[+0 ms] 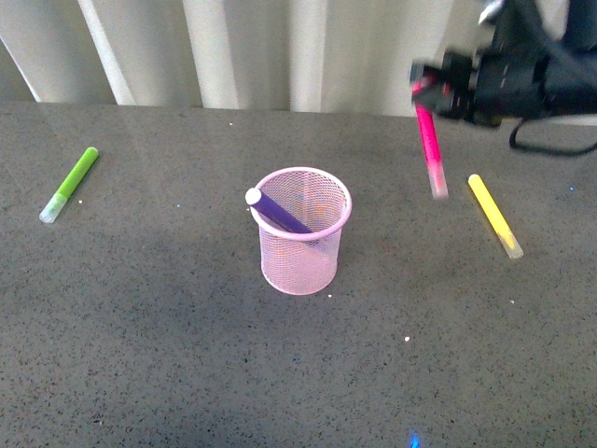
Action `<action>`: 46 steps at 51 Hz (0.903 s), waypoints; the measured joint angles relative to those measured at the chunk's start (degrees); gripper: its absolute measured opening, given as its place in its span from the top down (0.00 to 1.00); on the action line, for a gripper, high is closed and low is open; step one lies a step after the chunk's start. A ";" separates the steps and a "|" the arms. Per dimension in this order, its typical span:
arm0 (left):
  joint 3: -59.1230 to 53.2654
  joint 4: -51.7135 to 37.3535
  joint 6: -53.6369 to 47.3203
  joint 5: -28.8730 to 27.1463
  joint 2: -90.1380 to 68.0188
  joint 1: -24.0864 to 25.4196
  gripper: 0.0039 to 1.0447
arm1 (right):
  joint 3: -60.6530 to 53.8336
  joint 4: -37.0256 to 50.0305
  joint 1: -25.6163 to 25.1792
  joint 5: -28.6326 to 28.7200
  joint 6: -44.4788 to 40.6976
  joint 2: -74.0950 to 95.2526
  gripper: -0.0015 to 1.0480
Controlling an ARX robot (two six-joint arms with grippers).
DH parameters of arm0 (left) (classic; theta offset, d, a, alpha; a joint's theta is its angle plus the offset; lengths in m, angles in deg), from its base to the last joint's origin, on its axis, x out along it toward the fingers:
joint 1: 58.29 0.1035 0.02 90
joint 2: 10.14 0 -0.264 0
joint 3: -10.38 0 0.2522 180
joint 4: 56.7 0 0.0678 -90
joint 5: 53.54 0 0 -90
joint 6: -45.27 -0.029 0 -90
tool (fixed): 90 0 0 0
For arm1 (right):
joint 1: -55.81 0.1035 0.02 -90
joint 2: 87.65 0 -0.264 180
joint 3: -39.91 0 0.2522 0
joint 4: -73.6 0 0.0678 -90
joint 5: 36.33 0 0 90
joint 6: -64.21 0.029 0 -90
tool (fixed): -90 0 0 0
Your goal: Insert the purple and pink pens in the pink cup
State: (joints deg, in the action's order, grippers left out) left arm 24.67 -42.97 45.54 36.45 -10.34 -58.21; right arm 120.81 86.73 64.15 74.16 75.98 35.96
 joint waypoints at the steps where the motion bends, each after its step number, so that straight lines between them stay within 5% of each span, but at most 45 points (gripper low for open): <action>1: 0.00 0.00 0.00 0.02 0.00 0.02 0.06 | -2.08 4.79 0.33 1.53 0.92 -2.95 0.89; 6: 0.00 0.00 0.00 0.00 0.00 0.00 0.06 | -9.16 22.10 2.78 6.34 3.13 -14.58 0.89; 14: 0.00 0.00 0.00 0.02 0.02 0.00 0.06 | -17.16 36.98 8.26 12.68 1.36 -20.50 0.89; 46: 0.00 0.00 0.00 0.00 0.02 0.00 0.06 | -7.56 30.80 14.97 12.59 -13.70 -1.51 0.89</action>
State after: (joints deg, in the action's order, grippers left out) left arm 24.67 -42.97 45.54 36.45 -10.32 -58.21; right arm 113.24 117.53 79.12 86.75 62.27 34.45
